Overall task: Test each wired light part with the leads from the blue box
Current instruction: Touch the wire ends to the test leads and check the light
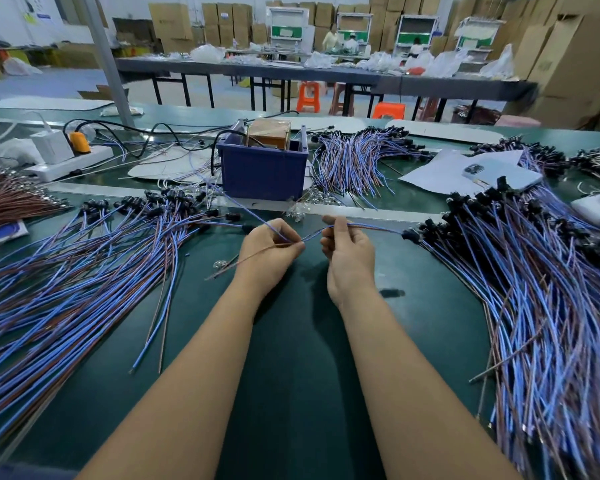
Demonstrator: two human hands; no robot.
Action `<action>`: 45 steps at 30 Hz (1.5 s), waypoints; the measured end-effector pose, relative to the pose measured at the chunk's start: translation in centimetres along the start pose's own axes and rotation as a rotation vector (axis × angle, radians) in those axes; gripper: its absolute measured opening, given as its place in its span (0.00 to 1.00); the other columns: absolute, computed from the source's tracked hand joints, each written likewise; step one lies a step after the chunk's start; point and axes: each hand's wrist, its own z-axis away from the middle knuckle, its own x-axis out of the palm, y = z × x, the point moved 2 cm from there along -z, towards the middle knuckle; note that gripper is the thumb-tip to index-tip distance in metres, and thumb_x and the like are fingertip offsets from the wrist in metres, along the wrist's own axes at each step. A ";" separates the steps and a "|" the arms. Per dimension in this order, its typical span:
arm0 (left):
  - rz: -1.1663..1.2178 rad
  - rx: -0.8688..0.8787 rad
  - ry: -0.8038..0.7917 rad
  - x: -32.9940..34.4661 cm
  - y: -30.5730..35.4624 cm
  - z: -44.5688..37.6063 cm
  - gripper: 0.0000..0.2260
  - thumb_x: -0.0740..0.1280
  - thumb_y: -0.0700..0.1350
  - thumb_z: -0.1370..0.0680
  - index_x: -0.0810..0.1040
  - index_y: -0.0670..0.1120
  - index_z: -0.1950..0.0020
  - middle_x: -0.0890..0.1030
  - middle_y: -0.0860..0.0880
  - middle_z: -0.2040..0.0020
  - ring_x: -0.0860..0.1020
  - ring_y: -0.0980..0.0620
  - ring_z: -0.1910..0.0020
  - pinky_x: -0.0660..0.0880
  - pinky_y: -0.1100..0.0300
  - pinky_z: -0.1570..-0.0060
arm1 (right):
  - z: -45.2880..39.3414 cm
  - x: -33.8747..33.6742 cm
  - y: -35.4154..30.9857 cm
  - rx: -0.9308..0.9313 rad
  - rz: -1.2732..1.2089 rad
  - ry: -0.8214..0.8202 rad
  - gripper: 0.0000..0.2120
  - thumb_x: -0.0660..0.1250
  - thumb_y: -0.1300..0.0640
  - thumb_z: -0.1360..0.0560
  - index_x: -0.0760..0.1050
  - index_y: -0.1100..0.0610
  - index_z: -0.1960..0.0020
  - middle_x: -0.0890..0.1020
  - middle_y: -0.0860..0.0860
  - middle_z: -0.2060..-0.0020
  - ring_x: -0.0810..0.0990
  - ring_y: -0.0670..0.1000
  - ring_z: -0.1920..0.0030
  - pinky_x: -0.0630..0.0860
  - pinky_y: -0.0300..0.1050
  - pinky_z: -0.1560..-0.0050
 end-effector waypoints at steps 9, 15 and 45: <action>-0.258 0.263 -0.280 3.6 4.4 5.9 0.09 0.68 0.38 0.31 0.80 0.53 0.60 0.82 0.52 0.63 0.81 0.48 0.61 0.78 0.51 0.58 | 0.5 -4.2 -2.5 -0.036 0.345 0.124 0.17 0.54 0.56 0.17 0.70 0.54 0.63 0.73 0.51 0.72 0.70 0.49 0.71 0.68 0.44 0.65; 0.065 0.368 -0.454 9.8 10.1 7.8 0.14 0.65 0.30 0.25 0.81 0.44 0.45 0.83 0.51 0.54 0.81 0.56 0.54 0.74 0.70 0.52 | -0.7 -10.6 -11.2 -0.282 0.834 0.135 0.13 0.55 0.55 0.18 0.75 0.57 0.56 0.73 0.50 0.68 0.71 0.51 0.66 0.65 0.47 0.65; -0.741 -0.201 0.133 -6.7 -1.8 2.1 0.17 0.61 0.43 0.23 0.73 0.48 0.34 0.69 0.42 0.37 0.65 0.41 0.37 0.63 0.51 0.38 | 1.9 3.0 1.7 -0.292 1.386 -0.352 0.16 0.60 0.53 0.22 0.73 0.52 0.35 0.73 0.54 0.38 0.66 0.57 0.36 0.63 0.49 0.36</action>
